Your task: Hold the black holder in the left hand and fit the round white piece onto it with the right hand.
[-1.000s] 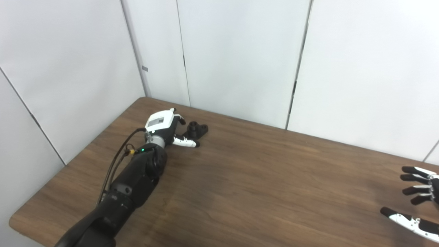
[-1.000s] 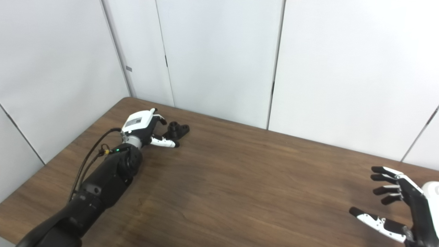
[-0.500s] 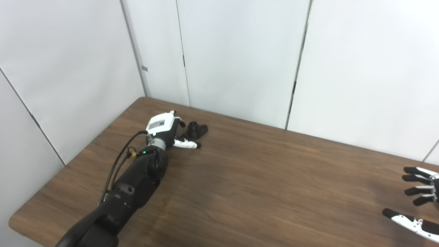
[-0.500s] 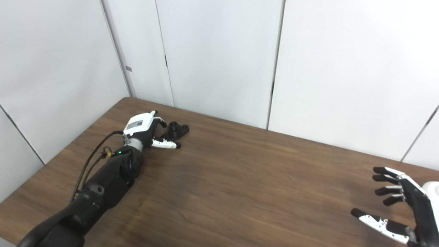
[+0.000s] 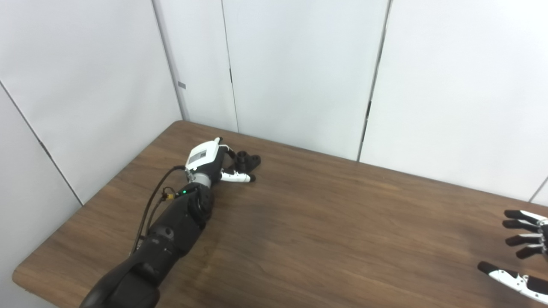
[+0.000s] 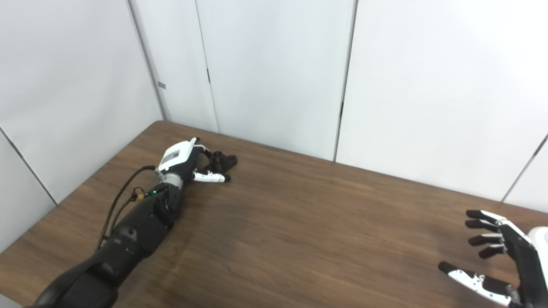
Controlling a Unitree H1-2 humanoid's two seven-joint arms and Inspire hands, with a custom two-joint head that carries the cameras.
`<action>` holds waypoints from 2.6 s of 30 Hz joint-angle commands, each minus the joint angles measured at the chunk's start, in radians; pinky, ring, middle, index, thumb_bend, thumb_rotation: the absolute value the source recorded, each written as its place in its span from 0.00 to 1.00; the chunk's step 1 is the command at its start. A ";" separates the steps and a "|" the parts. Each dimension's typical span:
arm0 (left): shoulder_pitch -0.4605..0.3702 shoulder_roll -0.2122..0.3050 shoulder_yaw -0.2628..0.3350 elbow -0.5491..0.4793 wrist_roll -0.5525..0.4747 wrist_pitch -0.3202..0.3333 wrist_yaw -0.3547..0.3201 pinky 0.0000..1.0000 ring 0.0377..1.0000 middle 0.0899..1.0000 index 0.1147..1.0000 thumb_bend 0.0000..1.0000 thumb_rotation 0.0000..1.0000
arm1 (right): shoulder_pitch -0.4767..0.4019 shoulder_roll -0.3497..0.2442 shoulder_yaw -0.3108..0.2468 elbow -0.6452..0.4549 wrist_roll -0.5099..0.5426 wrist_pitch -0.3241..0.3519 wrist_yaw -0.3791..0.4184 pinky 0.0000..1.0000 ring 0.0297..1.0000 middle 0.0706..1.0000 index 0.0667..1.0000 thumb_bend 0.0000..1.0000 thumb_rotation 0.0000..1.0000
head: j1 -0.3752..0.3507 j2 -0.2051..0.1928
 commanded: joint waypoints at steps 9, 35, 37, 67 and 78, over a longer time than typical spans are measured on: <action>-0.029 -0.011 -0.022 0.047 -0.057 -0.147 0.020 1.00 0.98 0.89 0.42 0.53 0.08 | -0.014 -0.011 -0.014 -0.048 0.007 -0.001 -0.005 0.44 0.55 0.65 0.70 0.62 0.00 | -0.003 0.008; 0.110 -0.048 -0.156 -0.261 -0.068 -0.286 -0.172 0.99 0.97 0.90 0.41 0.52 0.07 | -0.033 0.012 -0.002 -0.035 -0.017 -0.008 -0.022 0.45 0.56 0.67 0.70 0.63 0.00 | -0.115 0.029; 0.117 -0.069 -0.187 -0.298 -0.054 -0.284 -0.203 1.00 0.99 0.92 0.41 0.52 0.07 | -0.036 0.015 -0.001 -0.029 -0.020 -0.009 -0.024 0.45 0.55 0.67 0.70 0.63 0.00 | -0.135 0.032; 0.032 -0.308 -0.538 -0.036 0.117 -0.484 -0.168 0.90 0.95 0.89 0.42 0.52 0.08 | -0.033 0.054 0.026 -0.066 -0.085 0.012 -0.049 0.46 0.58 0.70 0.73 0.58 0.15 | -0.469 0.081; 0.021 -0.258 -0.552 -0.045 0.133 -0.463 -0.162 0.89 0.95 0.92 0.42 0.52 0.08 | -0.034 0.060 0.026 -0.071 -0.101 0.011 -0.051 0.46 0.57 0.69 0.73 0.58 0.13 | -0.498 0.083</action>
